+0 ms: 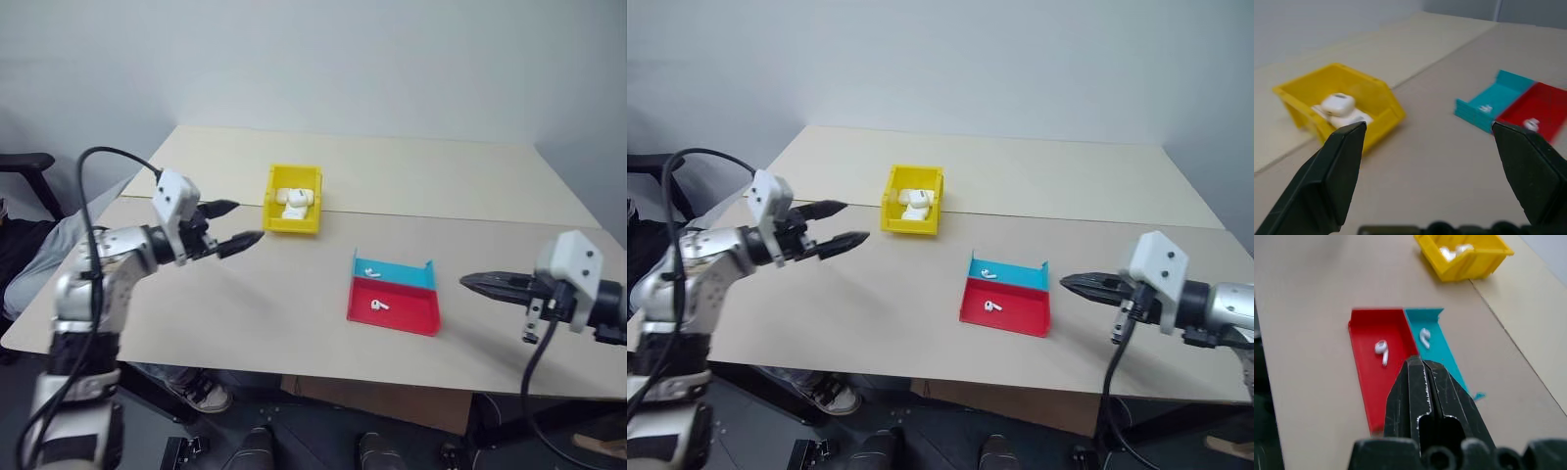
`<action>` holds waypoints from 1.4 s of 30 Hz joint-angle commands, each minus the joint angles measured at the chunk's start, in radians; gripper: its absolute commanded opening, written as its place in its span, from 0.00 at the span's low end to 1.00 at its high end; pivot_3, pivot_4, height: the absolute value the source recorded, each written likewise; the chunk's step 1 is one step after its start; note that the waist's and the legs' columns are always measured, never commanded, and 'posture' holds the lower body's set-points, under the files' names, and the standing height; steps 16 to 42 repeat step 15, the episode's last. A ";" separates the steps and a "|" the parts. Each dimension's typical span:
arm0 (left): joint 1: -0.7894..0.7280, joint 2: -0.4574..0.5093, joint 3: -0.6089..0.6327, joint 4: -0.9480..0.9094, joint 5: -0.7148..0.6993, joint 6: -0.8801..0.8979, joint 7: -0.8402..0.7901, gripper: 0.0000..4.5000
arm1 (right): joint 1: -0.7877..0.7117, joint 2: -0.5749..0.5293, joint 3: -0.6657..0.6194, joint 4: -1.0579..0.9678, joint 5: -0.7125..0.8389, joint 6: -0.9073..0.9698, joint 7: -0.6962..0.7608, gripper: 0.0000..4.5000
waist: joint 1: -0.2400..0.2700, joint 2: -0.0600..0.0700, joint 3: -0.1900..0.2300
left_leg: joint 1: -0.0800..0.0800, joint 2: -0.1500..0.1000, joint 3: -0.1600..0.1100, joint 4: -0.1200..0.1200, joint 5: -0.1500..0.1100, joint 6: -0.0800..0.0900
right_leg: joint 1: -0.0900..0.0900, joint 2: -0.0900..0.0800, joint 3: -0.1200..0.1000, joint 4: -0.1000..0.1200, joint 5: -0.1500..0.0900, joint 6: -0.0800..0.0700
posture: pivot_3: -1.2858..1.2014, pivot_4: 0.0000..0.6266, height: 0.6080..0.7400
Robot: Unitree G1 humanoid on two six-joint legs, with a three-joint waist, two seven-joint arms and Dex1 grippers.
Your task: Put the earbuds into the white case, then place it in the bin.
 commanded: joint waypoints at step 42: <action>0.405 0.133 0.241 -0.358 -0.146 0.025 -0.035 0.99 | -0.030 -0.052 -0.090 0.207 -0.061 -0.220 0.175 0.00 | -0.049 0.002 -0.001 | -0.002 0.001 0.001 0.001 -0.001 0.001 | -0.005 -0.003 -0.002 -0.017 0.000 0.000 | 0.52 0.24 1.00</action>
